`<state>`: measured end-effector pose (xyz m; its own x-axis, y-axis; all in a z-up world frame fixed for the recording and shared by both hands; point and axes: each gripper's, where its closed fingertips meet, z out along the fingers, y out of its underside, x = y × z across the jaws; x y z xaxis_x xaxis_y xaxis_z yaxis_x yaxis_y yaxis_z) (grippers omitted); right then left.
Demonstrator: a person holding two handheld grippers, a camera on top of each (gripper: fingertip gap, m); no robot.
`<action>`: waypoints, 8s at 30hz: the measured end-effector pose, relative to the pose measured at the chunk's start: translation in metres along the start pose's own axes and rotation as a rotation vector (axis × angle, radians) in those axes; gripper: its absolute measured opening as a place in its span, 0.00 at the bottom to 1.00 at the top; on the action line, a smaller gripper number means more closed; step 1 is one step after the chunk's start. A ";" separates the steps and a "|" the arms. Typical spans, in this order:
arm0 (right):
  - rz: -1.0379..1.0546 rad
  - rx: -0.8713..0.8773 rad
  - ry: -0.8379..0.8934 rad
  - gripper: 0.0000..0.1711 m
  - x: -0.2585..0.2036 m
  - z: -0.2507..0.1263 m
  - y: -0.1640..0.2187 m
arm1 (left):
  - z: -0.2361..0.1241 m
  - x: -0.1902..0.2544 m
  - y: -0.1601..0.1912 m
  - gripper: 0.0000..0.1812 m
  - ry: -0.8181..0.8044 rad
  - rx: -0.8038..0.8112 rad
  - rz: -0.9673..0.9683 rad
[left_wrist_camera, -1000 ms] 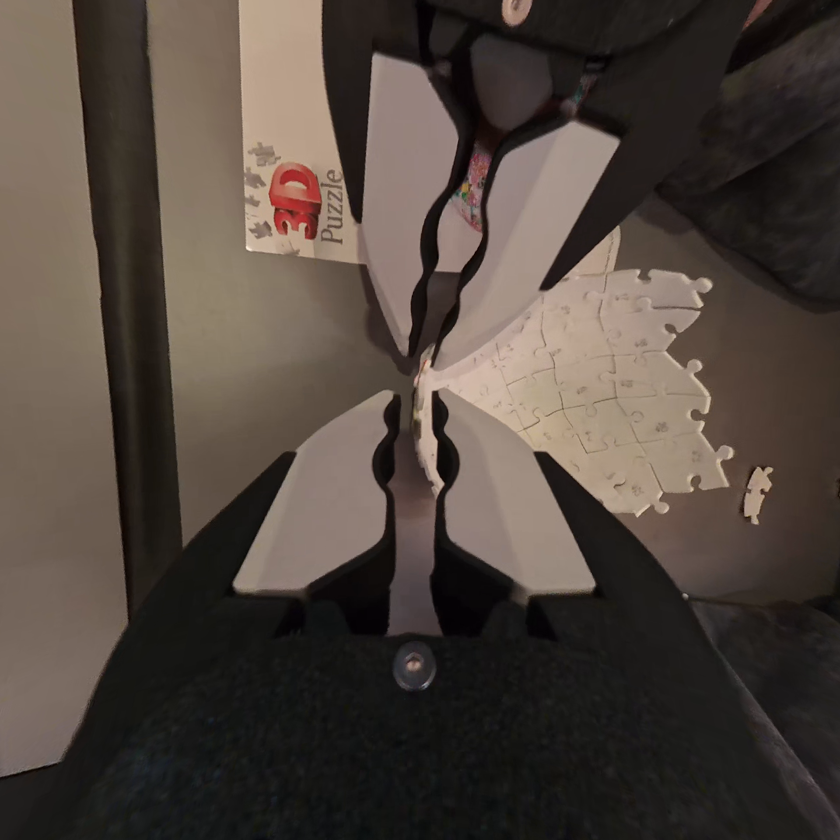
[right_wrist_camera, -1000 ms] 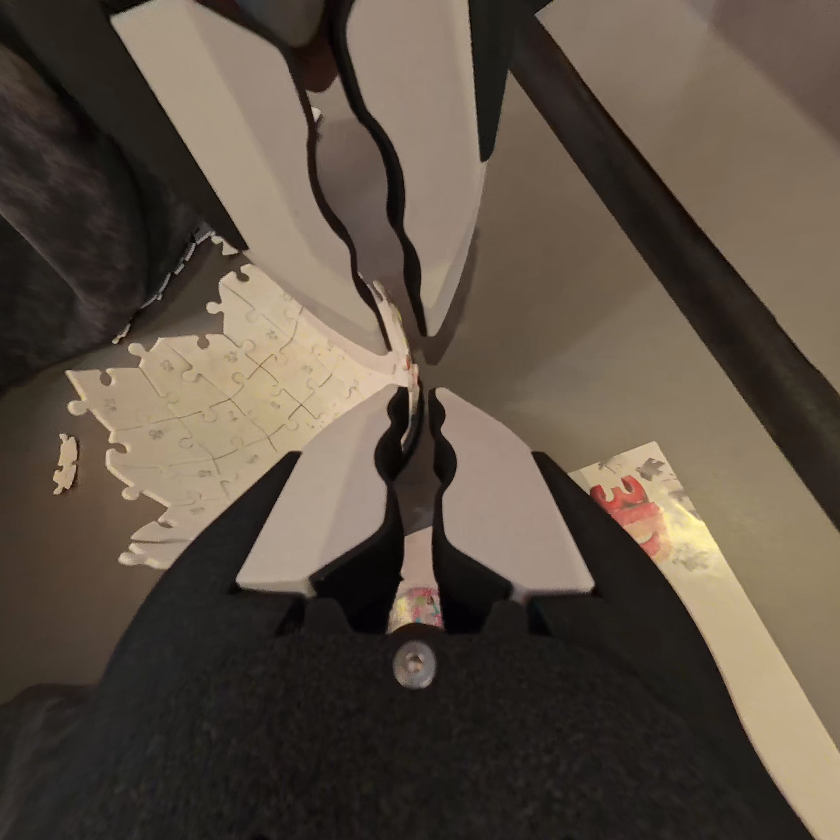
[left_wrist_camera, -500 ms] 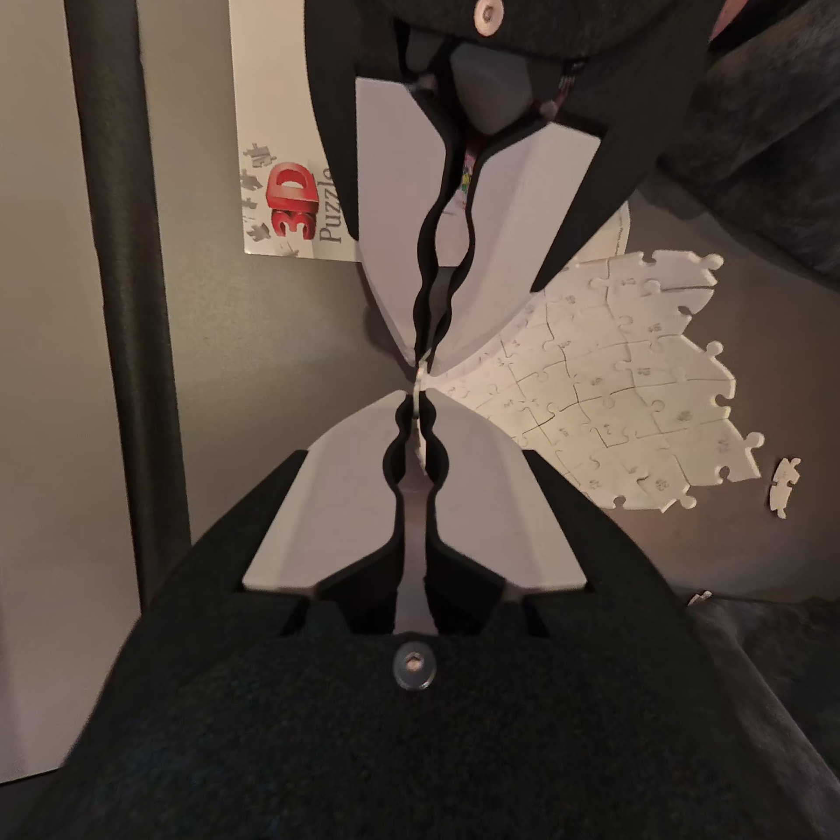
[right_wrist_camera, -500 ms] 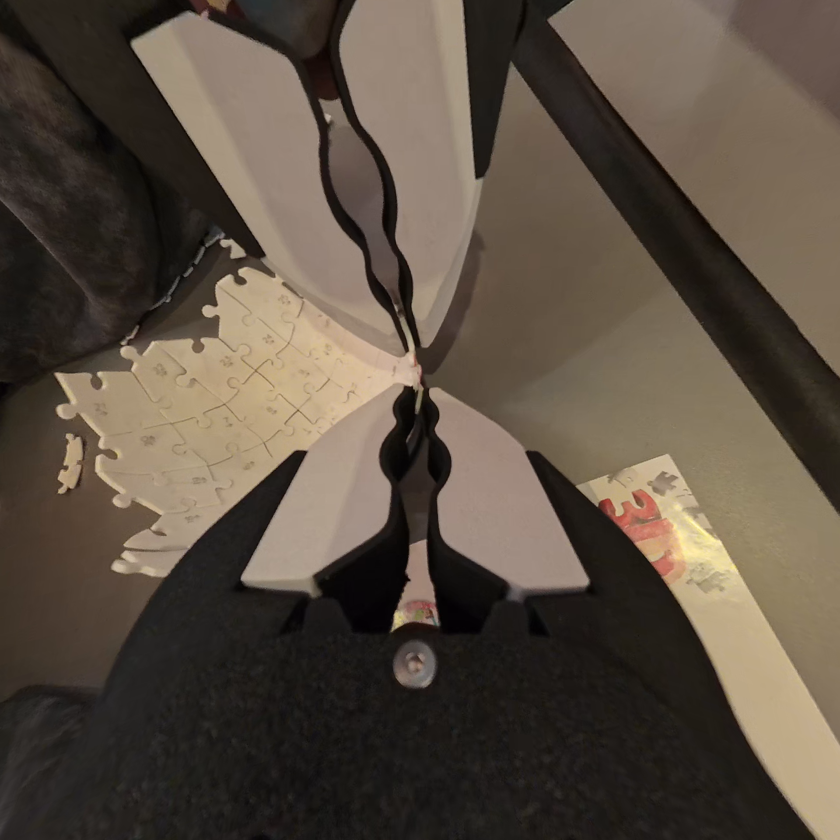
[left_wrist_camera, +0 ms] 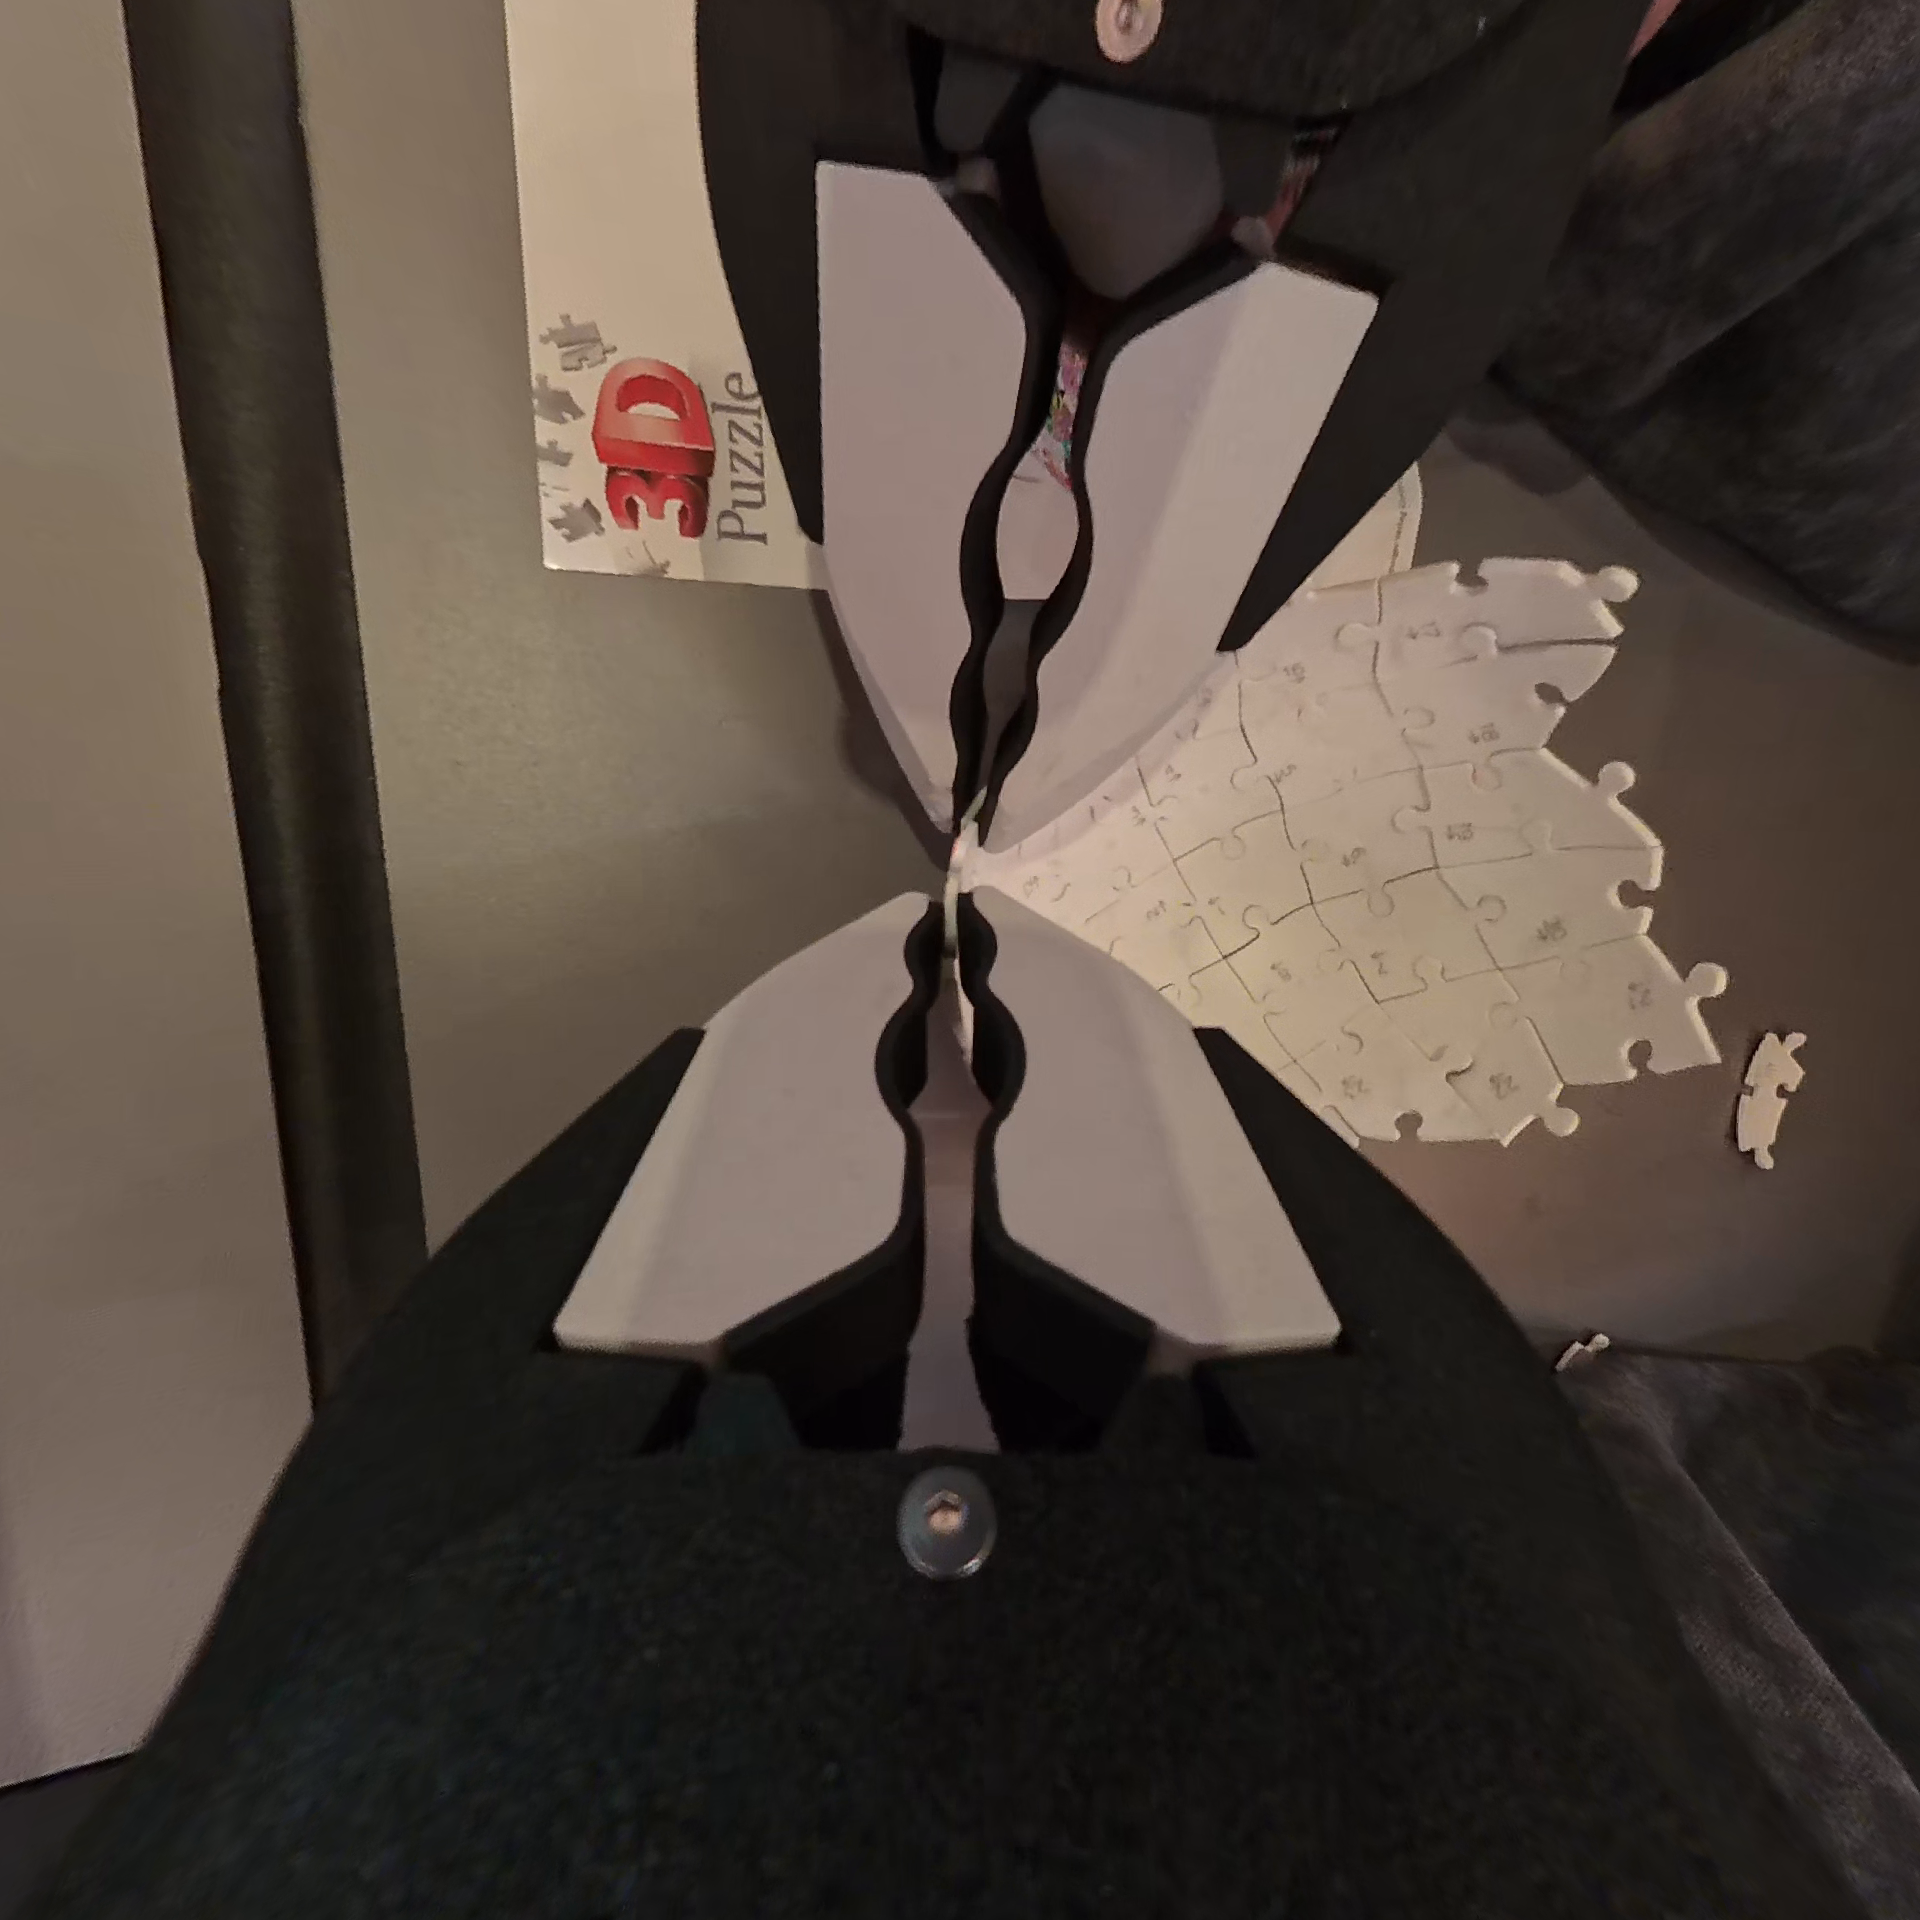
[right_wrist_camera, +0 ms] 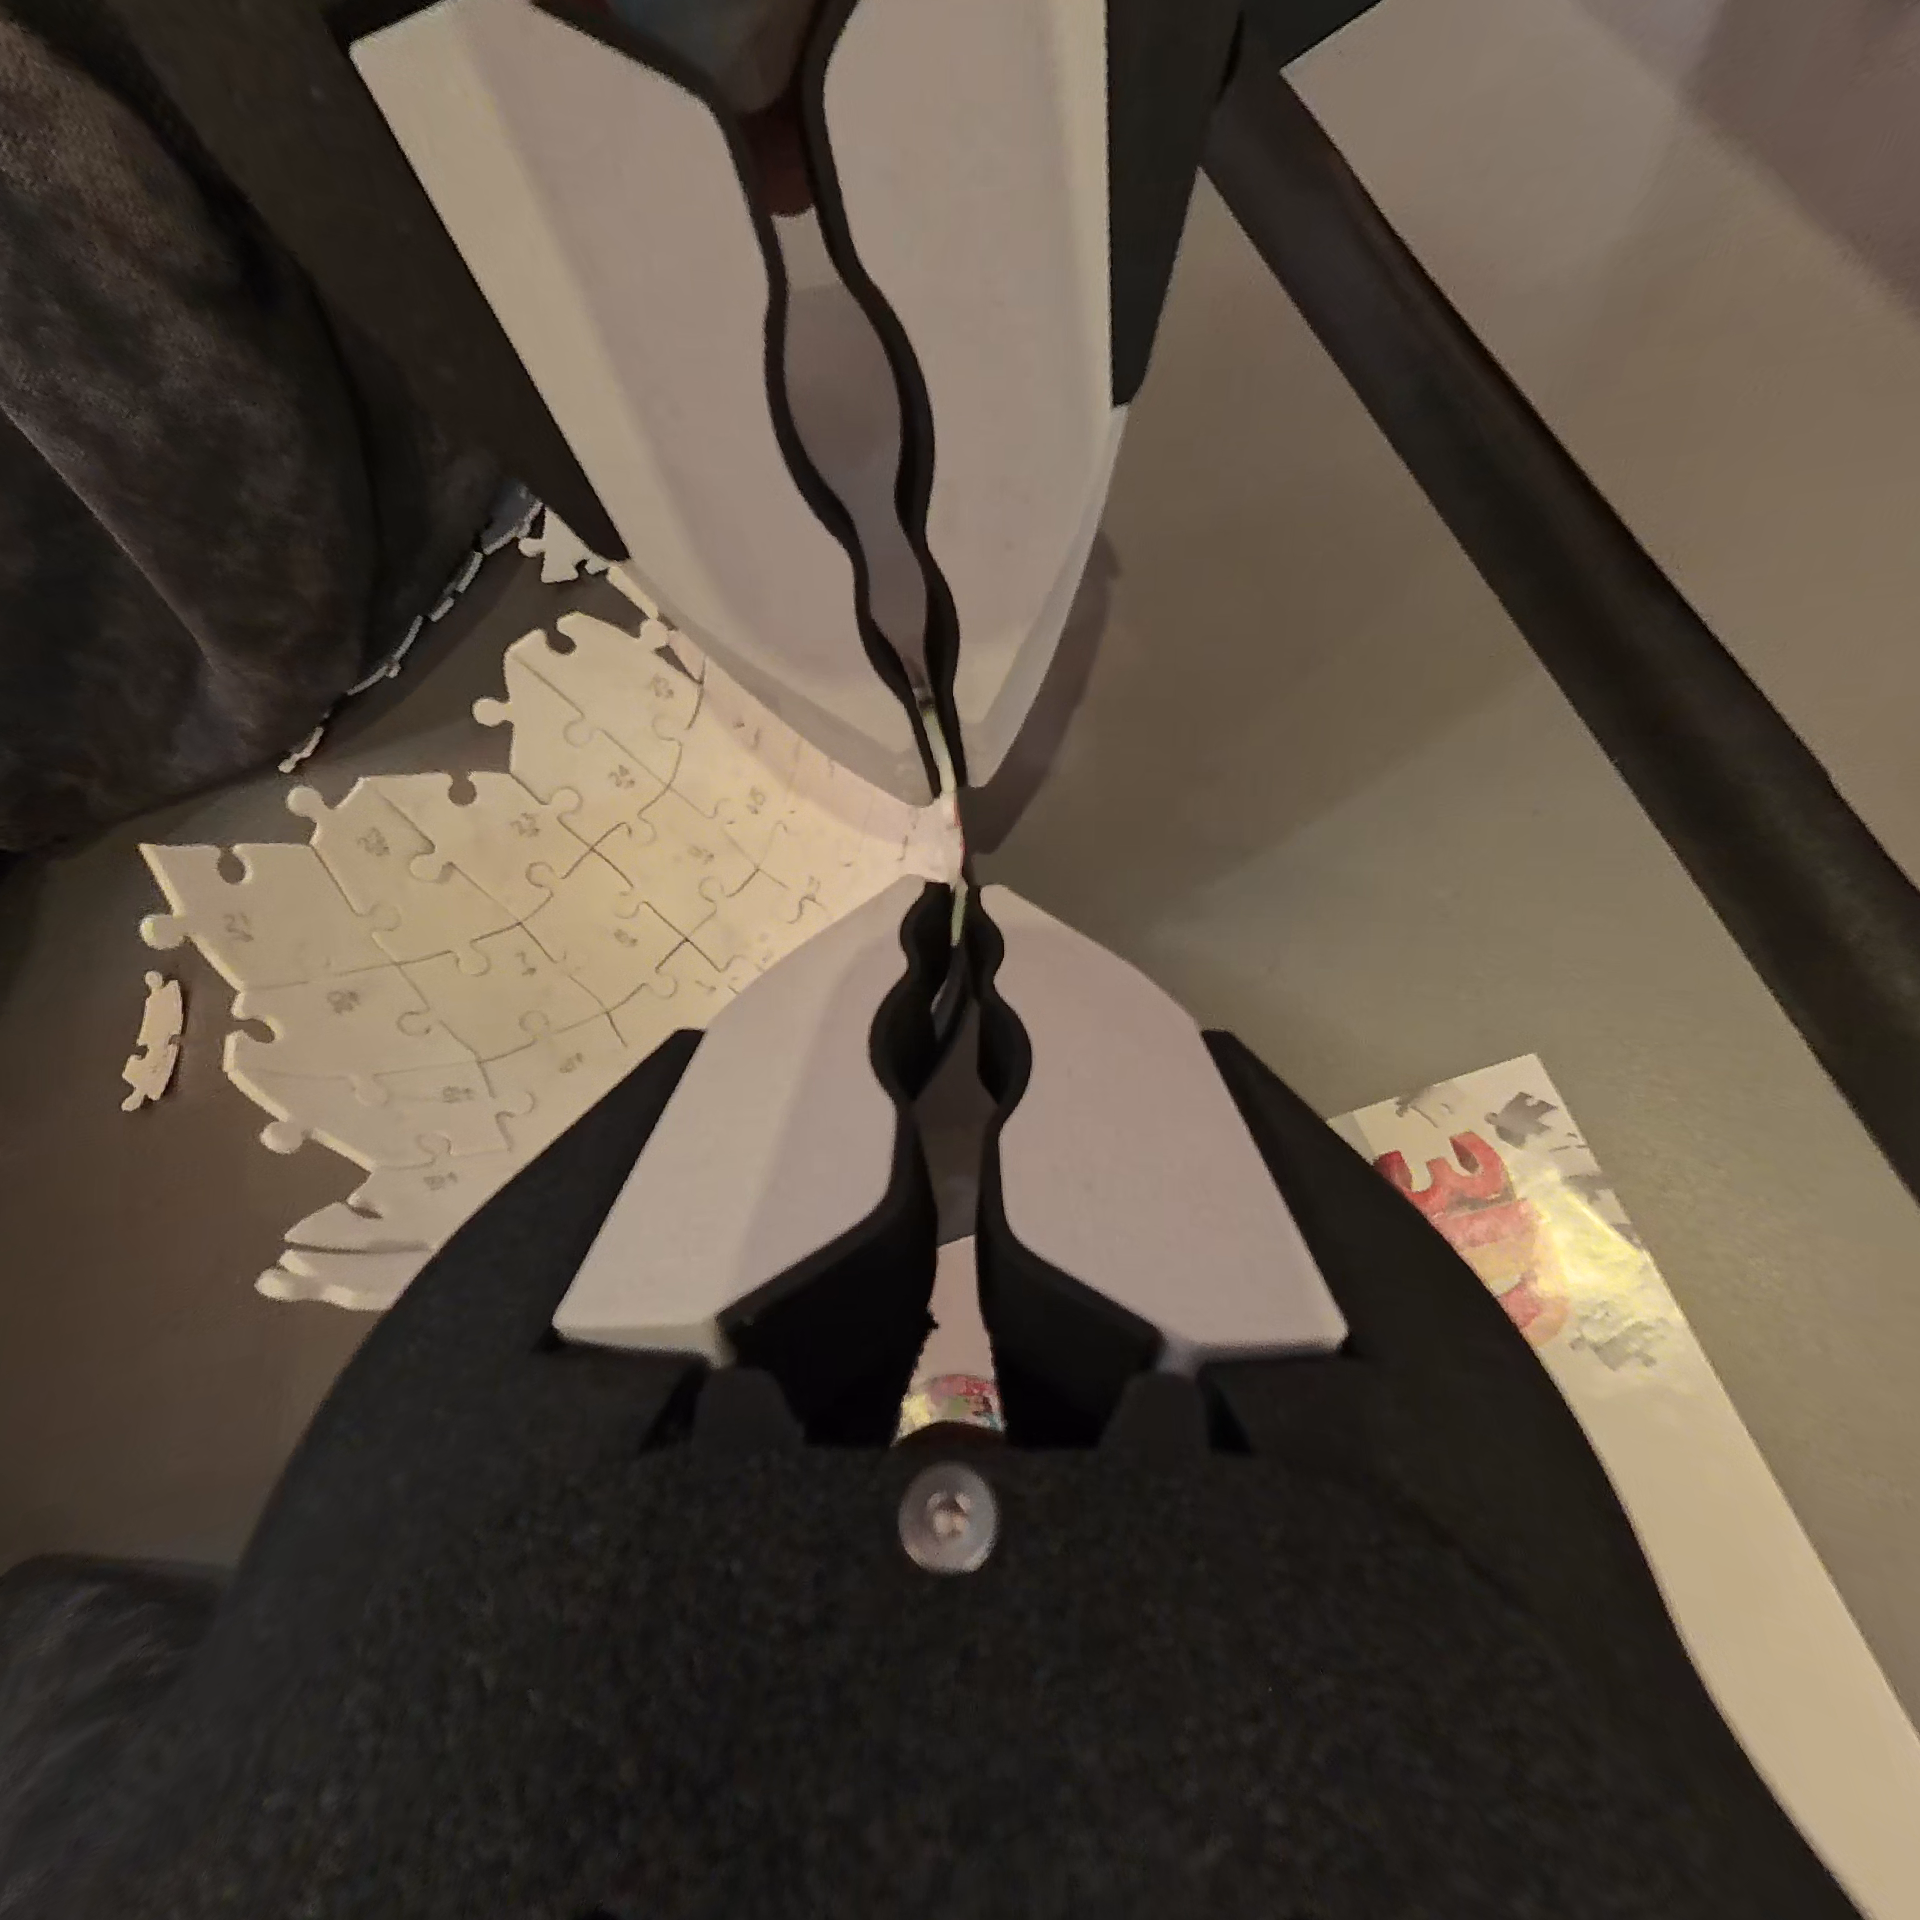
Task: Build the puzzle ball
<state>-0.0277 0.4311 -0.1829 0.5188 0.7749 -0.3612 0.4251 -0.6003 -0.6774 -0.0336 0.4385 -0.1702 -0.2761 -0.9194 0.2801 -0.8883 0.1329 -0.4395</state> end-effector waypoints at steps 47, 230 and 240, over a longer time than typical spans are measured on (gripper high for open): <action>0.028 0.023 -0.069 0.03 -0.001 0.003 -0.005 | 0.000 0.003 0.013 0.08 0.060 -0.054 -0.097; 0.051 0.797 0.503 0.18 -0.103 -0.093 0.015 | -0.023 0.020 0.066 0.22 -0.276 0.519 -0.896; 0.076 0.767 0.444 0.18 -0.102 -0.081 0.018 | -0.030 0.022 0.064 0.14 -0.310 0.522 -0.902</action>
<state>-0.0128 0.3248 -0.1061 0.8328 0.4947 -0.2485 -0.1533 -0.2252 -0.9622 -0.1071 0.4379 -0.1670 0.5696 -0.6630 0.4858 -0.4319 -0.7443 -0.5094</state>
